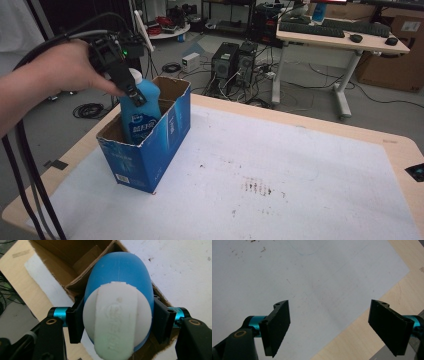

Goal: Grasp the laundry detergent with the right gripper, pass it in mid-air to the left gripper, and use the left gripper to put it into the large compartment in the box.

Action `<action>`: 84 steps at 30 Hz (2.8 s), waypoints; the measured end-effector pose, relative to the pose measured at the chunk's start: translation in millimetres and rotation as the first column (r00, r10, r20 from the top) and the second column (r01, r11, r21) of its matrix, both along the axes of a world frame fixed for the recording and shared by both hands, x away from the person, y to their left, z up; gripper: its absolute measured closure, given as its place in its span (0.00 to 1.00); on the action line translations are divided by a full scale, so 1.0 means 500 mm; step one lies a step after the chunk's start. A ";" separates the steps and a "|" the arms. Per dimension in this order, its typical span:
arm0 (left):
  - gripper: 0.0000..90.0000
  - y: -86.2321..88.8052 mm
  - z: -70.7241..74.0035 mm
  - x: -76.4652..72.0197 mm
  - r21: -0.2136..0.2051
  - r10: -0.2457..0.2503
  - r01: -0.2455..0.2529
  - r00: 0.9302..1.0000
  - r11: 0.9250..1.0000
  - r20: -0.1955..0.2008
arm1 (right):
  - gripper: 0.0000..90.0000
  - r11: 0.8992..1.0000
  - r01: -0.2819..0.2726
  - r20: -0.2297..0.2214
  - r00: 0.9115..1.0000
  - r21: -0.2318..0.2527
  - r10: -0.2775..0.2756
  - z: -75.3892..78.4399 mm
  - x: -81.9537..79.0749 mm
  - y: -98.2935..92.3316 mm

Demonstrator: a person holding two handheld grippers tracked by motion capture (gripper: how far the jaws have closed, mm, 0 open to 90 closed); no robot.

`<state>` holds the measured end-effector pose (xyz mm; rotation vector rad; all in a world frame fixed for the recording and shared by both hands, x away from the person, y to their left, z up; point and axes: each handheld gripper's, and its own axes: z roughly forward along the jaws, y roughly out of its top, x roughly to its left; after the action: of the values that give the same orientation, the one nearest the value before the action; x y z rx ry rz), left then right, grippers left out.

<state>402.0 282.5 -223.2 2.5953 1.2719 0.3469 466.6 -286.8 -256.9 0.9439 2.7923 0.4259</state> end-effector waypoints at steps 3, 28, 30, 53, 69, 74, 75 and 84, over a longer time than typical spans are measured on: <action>0.43 0.000 -0.018 0.001 0.005 -0.006 0.006 1.000 1.000 -0.014 | 0.19 1.000 0.000 0.000 1.000 -0.002 0.000 -0.001 0.000 0.000; 0.42 -0.007 -0.113 0.007 0.055 -0.061 0.064 0.996 0.996 -0.069 | 0.19 1.000 0.002 0.005 1.000 -0.007 -0.002 -0.006 -0.002 -0.001; 0.42 -0.006 -0.113 0.007 0.055 -0.061 0.065 0.996 0.996 -0.070 | 0.19 1.000 0.003 0.006 1.000 -0.002 -0.003 -0.005 -0.001 -0.002; 0.42 -0.006 -0.112 0.009 0.069 -0.059 0.065 0.994 0.995 -0.096 | 0.19 1.000 0.005 0.002 1.000 -0.006 -0.005 -0.008 -0.006 -0.002; 0.41 -0.006 -0.109 0.013 0.048 -0.052 0.059 0.991 0.997 -0.125 | 0.19 1.000 -0.002 0.009 1.000 0.001 0.001 -0.013 -0.011 -0.001; 0.31 -0.011 -0.093 0.008 0.068 -0.071 0.079 0.990 0.995 -0.124 | 0.19 1.000 -0.017 0.012 1.000 0.003 0.017 -0.016 -0.018 0.004; 0.27 -0.011 -0.093 0.008 0.068 -0.071 0.079 0.990 0.995 -0.124 | 0.19 1.000 -0.017 0.012 1.000 0.003 0.017 -0.016 -0.018 0.004; 0.22 -0.030 0.003 -0.013 0.104 -0.129 0.132 0.991 0.986 -0.036 | 0.19 0.999 -0.040 0.016 0.999 0.036 0.039 -0.015 -0.039 0.020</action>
<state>395.3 267.5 -221.7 2.7661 1.1132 0.3627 446.9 -276.9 -264.5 0.8902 2.8027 0.4891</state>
